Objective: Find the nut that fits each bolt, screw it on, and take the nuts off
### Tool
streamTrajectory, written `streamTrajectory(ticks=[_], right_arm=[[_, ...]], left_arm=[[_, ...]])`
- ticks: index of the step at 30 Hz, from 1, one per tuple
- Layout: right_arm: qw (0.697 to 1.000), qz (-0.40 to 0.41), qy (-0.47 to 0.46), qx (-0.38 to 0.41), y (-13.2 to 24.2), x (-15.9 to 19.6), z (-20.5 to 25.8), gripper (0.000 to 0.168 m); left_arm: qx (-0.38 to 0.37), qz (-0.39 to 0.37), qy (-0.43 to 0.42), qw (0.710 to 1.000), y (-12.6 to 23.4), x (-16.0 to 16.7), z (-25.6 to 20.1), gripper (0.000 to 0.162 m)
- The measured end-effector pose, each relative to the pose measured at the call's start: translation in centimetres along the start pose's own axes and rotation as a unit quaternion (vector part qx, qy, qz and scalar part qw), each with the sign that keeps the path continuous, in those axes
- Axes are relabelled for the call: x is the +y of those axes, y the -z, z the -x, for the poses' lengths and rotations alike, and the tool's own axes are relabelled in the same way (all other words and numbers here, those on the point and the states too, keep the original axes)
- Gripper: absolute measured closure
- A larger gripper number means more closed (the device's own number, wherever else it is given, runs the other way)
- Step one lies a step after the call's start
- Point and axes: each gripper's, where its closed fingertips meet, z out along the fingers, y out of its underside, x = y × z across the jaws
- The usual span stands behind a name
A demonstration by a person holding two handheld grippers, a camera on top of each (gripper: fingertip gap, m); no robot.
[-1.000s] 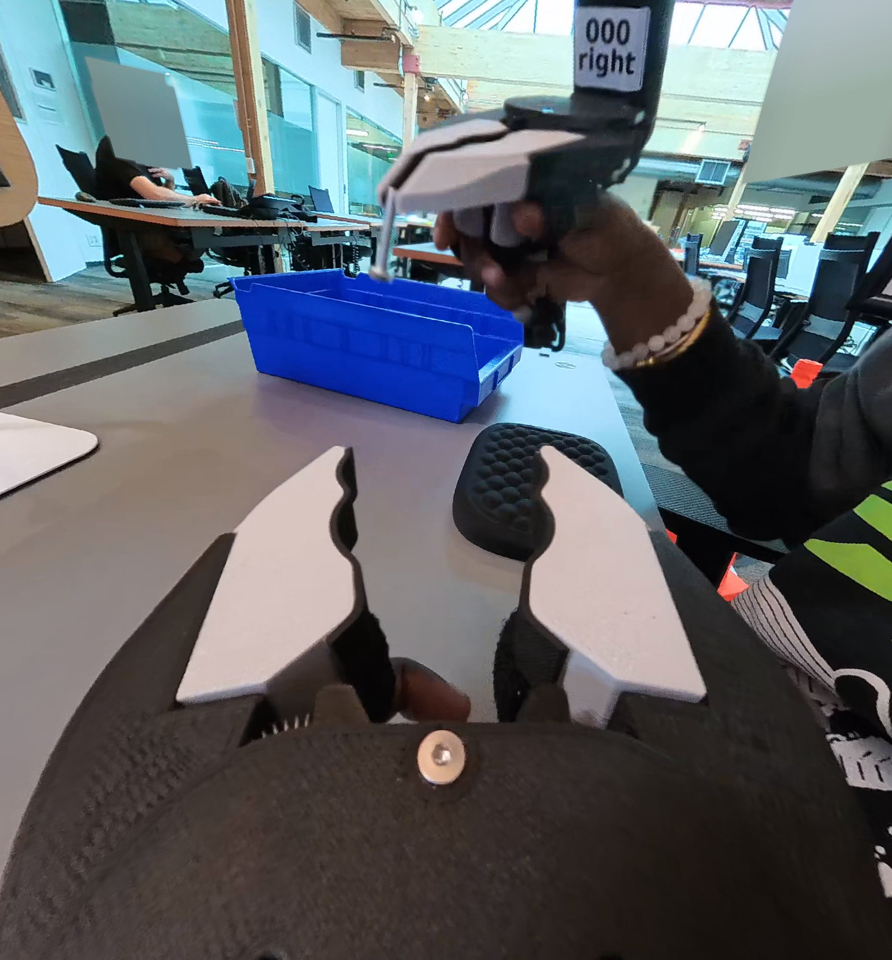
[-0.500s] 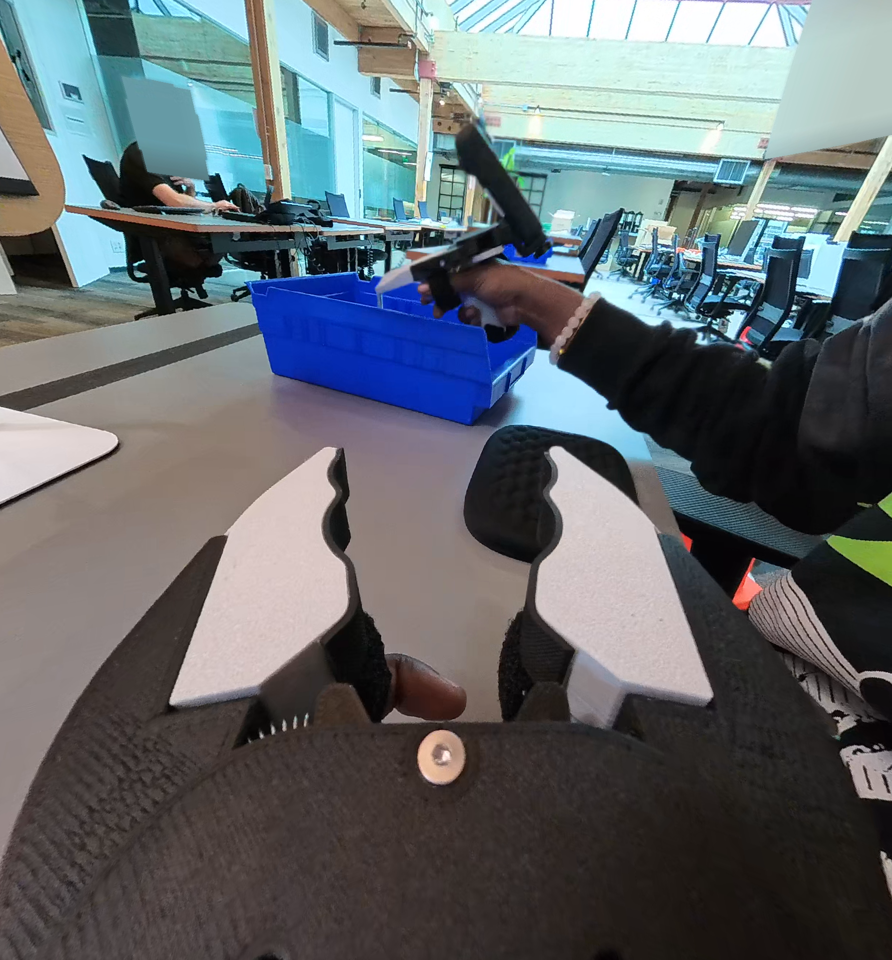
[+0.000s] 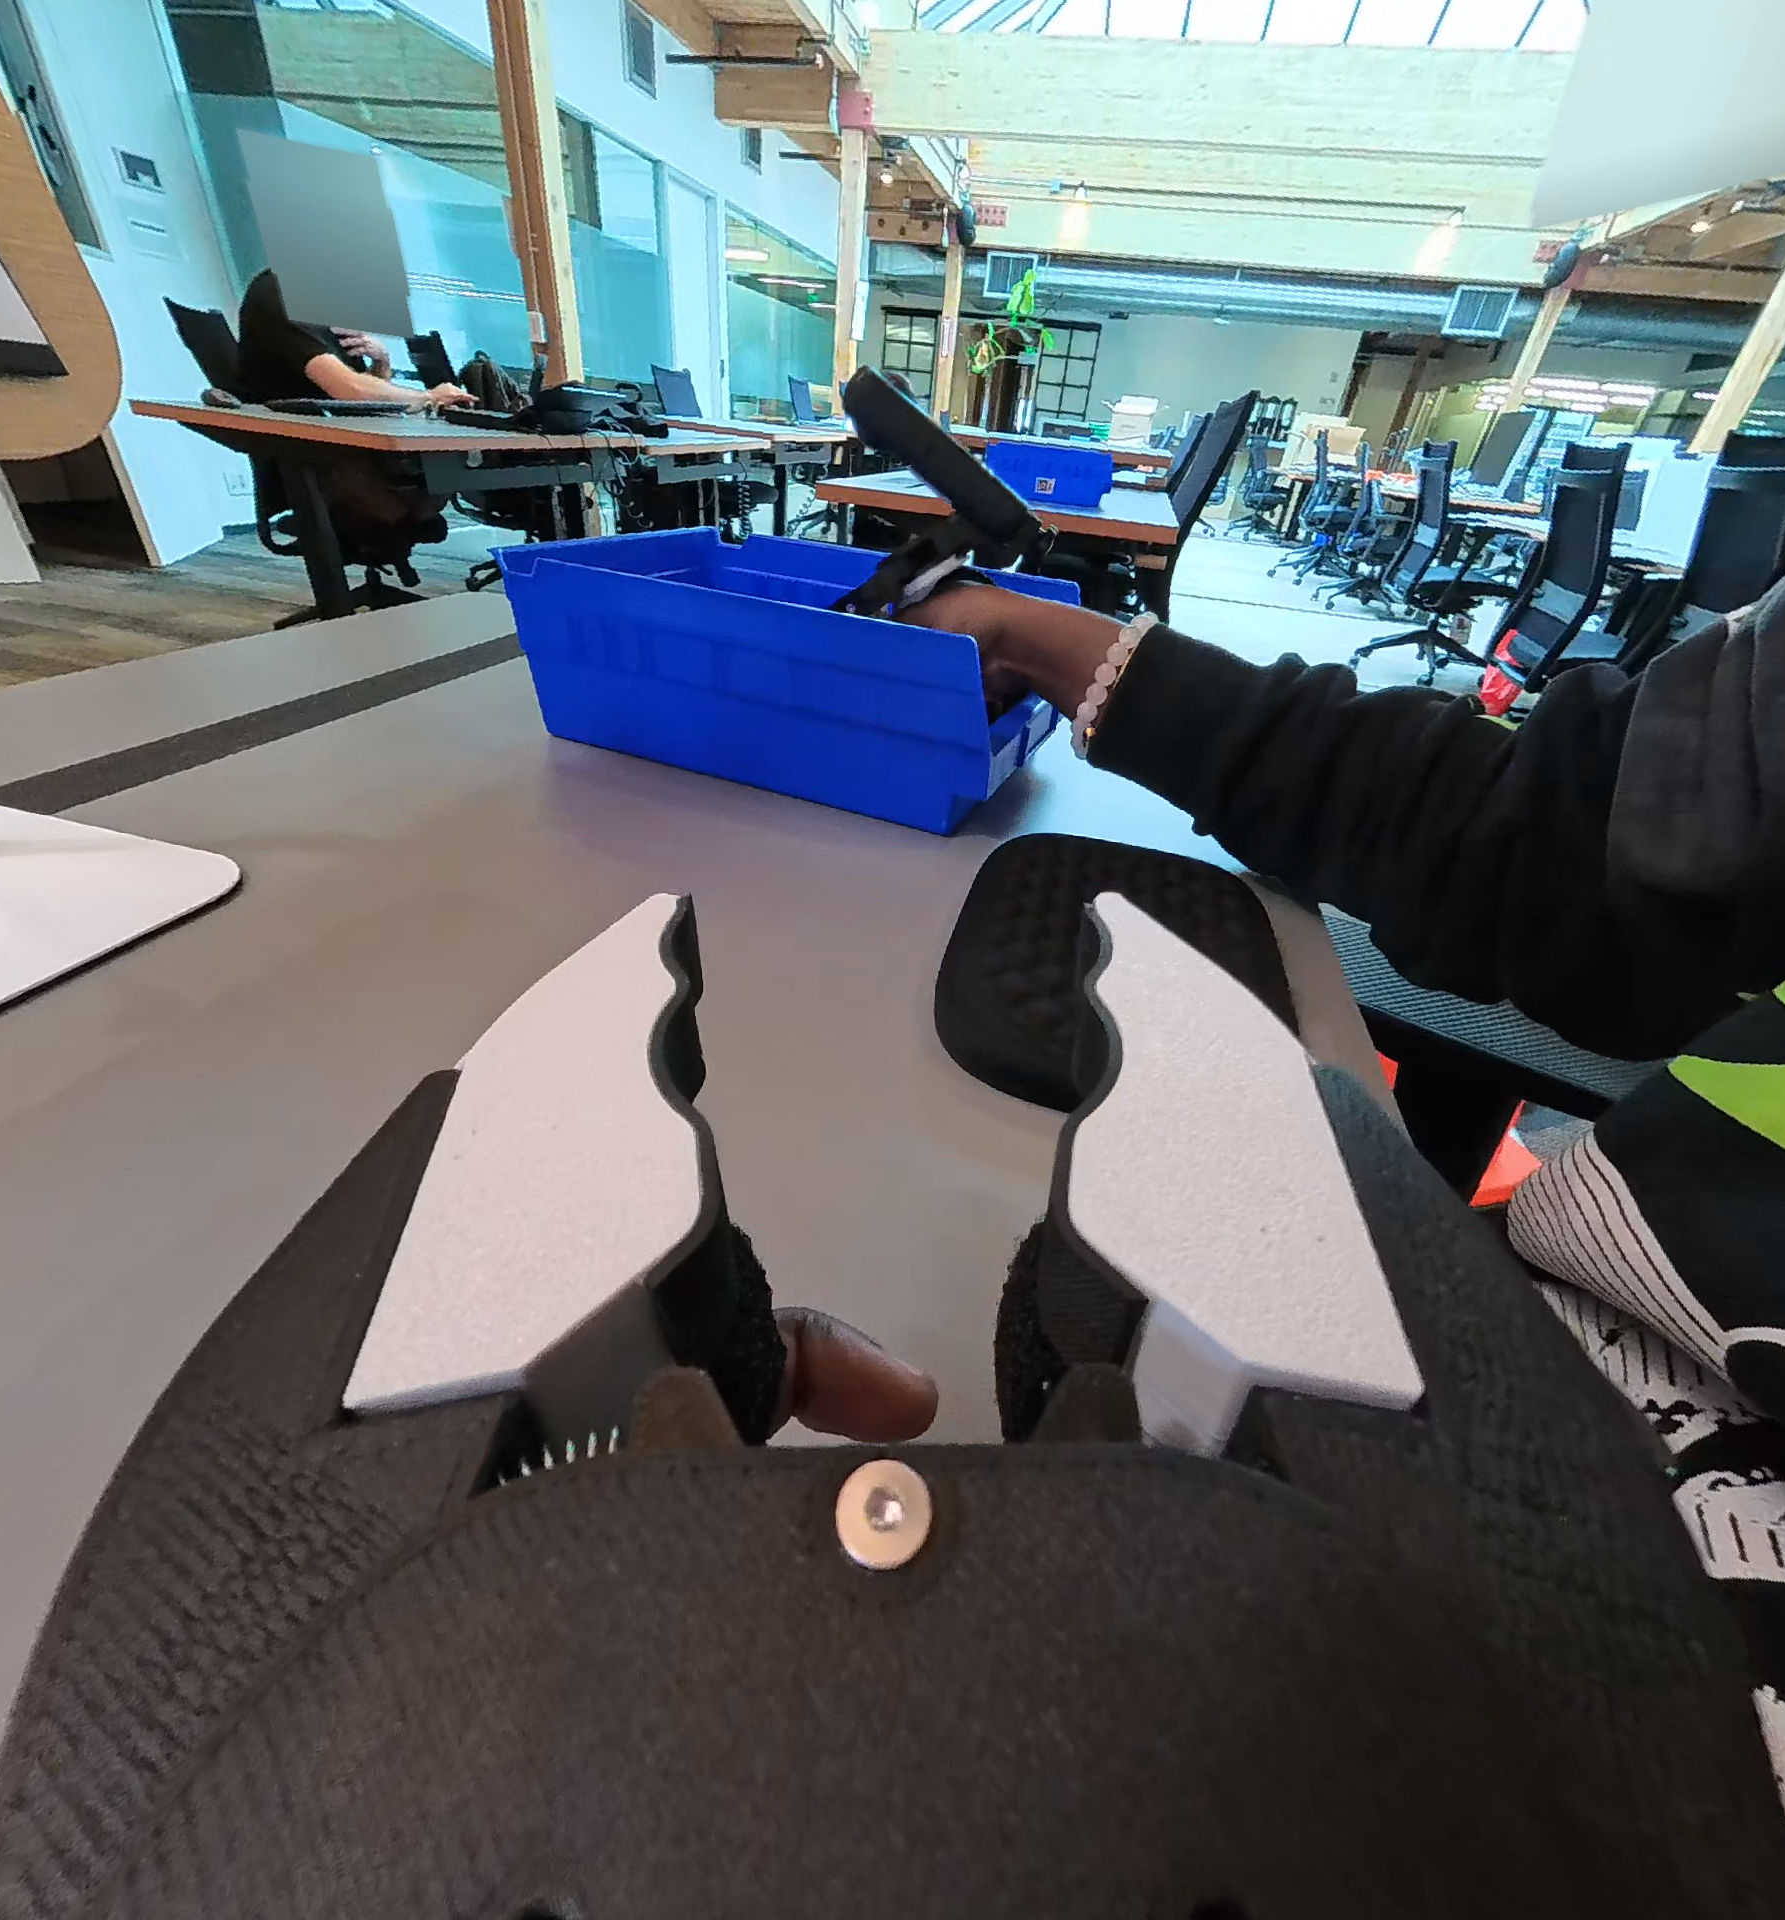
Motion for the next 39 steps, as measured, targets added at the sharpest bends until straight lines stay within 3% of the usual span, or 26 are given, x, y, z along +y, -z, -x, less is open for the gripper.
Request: streamTrajectory(ticks=[8, 15, 21, 26, 28, 32, 36, 39], right_arm=[[0.999, -0.043, 0.021, 0.003, 2.2, -2.2, 1.3, 0.149], [0.988, -0.146, 0.04, -0.038, 8.7, -5.5, 6.2, 0.107], [0.972, -0.218, 0.019, -0.085, 14.1, -5.5, 10.0, 0.089], [0.979, -0.17, 0.034, -0.109, 14.5, -1.6, 13.8, 0.074], [0.986, -0.132, 0.057, -0.082, 13.7, 0.5, 14.3, 0.075], [0.993, -0.069, 0.086, -0.035, 12.0, 4.0, 14.9, 0.086], [0.992, -0.041, 0.114, 0.017, 10.7, 5.2, 14.2, 0.11], [0.987, -0.028, 0.147, 0.052, 10.1, 5.4, 13.5, 0.126]], left_arm=[[-0.012, 0.001, -0.016, 1.0, 0.2, -0.2, 0.3, 0.093], [-0.063, -0.036, 0.003, 0.997, 2.4, -4.4, 0.8, 0.093], [-0.234, -0.069, -0.013, 0.97, 9.4, -8.7, 3.6, 0.092], [-0.435, 0.045, -0.048, 0.898, 17.0, -6.8, 8.6, 0.092], [-0.463, 0.108, -0.034, 0.879, 18.5, -4.4, 9.7, 0.092], [-0.458, 0.186, 0.012, 0.869, 18.6, 0.2, 10.3, 0.095], [-0.476, 0.244, -0.009, 0.845, 19.0, 2.9, 11.4, 0.109], [-0.469, 0.242, -0.013, 0.849, 18.8, 3.7, 11.8, 0.127]])
